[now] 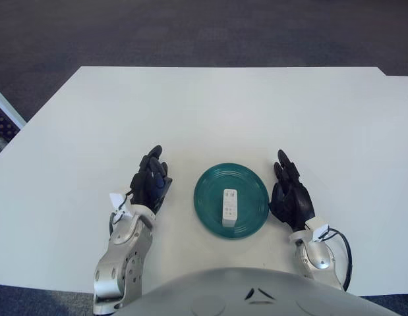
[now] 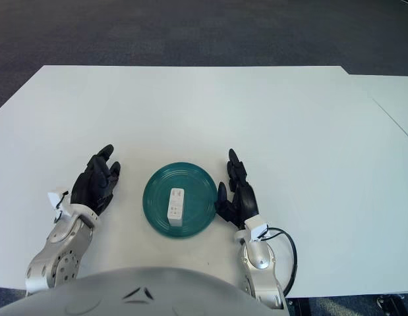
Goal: Put the charger into the plate.
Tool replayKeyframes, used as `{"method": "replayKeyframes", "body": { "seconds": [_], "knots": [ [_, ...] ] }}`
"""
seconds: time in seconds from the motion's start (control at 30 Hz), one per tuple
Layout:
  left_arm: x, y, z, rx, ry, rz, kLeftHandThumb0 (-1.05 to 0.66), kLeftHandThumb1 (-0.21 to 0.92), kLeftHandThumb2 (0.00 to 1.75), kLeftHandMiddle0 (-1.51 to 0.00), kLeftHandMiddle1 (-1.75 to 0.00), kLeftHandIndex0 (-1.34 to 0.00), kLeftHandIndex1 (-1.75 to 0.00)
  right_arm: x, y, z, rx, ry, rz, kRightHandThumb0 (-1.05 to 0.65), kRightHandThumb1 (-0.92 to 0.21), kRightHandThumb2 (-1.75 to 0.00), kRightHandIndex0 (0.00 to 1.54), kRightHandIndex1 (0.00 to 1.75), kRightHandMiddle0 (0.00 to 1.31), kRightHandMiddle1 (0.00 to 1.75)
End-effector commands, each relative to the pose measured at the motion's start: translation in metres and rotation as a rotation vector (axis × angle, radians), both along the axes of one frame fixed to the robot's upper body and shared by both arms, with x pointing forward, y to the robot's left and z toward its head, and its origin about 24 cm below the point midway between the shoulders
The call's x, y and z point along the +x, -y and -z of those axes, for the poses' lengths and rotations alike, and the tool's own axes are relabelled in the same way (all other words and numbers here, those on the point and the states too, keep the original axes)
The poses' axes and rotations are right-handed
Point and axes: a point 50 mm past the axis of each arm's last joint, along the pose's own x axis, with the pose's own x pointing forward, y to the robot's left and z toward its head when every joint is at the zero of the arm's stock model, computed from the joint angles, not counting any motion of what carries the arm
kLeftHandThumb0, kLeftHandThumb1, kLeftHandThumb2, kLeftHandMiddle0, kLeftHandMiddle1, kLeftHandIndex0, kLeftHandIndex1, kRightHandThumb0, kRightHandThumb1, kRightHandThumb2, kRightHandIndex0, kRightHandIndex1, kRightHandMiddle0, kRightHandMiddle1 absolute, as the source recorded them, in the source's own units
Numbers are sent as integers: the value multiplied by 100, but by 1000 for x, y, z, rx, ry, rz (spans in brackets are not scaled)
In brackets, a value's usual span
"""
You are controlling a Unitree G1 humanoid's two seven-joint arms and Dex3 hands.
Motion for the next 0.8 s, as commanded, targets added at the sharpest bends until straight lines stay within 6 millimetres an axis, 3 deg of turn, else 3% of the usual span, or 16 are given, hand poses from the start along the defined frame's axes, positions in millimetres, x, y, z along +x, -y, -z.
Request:
{"method": "replayKeyframes", "body": {
  "seconds": [0.0,0.13,0.27,0.37,0.5,0.77],
  "knots": [
    [3,18,0,-114,28,20,-105,92,96,-3,-1,-2,-32,-3,1,9,23,-56,3,-105,-92,-93,0,0,2,2],
    [1,26,2,-148,33,95,-105,92,94,-1,0,0,-16,-2,3,11,26,-59,7,-105,-92,-92,0,0,2,3],
    [-5,36,8,-64,8,162,-105,92,92,0,0,0,-4,-1,4,12,20,-55,8,-105,-92,-92,0,0,2,3],
    [-8,37,14,-12,-5,185,-105,92,91,0,0,0,-1,0,4,12,17,-54,5,-105,-92,-92,0,0,2,3],
    [-6,32,46,56,-8,161,-105,92,89,0,0,0,0,1,5,12,12,-57,-15,-105,-92,-92,0,0,2,3],
    [0,35,49,108,125,87,-105,92,87,0,0,-2,-1,1,7,14,14,-72,-36,-105,-92,-89,0,0,0,3]
  ]
}}
